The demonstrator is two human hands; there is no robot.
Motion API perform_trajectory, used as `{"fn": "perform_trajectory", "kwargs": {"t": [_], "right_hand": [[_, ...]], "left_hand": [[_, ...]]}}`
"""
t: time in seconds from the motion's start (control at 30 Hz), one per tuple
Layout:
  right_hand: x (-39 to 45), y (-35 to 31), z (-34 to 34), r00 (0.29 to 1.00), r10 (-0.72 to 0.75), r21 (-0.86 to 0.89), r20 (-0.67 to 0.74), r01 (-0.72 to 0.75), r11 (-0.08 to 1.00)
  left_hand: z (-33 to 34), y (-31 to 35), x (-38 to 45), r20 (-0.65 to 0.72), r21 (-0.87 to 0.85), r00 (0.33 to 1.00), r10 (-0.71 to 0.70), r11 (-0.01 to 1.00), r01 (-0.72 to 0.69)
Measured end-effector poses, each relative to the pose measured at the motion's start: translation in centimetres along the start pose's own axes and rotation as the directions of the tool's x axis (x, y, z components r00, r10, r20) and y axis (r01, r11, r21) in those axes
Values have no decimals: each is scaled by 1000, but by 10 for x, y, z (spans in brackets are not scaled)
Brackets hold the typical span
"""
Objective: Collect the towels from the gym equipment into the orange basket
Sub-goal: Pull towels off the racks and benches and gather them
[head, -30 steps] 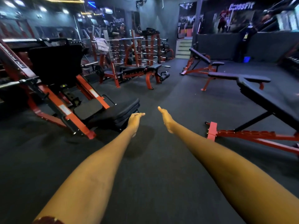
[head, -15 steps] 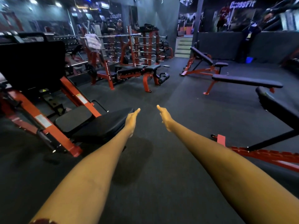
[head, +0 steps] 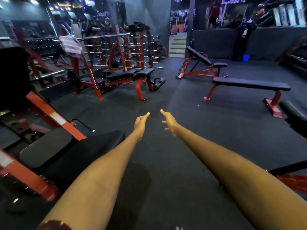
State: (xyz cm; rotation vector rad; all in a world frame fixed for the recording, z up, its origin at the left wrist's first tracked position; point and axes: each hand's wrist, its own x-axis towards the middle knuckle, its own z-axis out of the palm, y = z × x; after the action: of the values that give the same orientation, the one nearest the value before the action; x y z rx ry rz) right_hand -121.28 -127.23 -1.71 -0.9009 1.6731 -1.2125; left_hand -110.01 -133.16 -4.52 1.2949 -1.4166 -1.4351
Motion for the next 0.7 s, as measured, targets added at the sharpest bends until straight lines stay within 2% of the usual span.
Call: {"fn": "perform_trajectory", "kwargs": {"t": [0.1,0.33,0.7], "right_hand": [[72,-7,-19,1000,-19,-28,16,20,999],[240,-70,-54,995,-59,-28,80,61,998],[469,-101,-25,972,-71,31,223,65,997]], "left_hand": [[24,5,62,14,27,1000,7,1000,-8],[51,57,219,-99,1,995,-11,1000,11],[44,60,431,-242,-30,967,-75,997,70]]}}
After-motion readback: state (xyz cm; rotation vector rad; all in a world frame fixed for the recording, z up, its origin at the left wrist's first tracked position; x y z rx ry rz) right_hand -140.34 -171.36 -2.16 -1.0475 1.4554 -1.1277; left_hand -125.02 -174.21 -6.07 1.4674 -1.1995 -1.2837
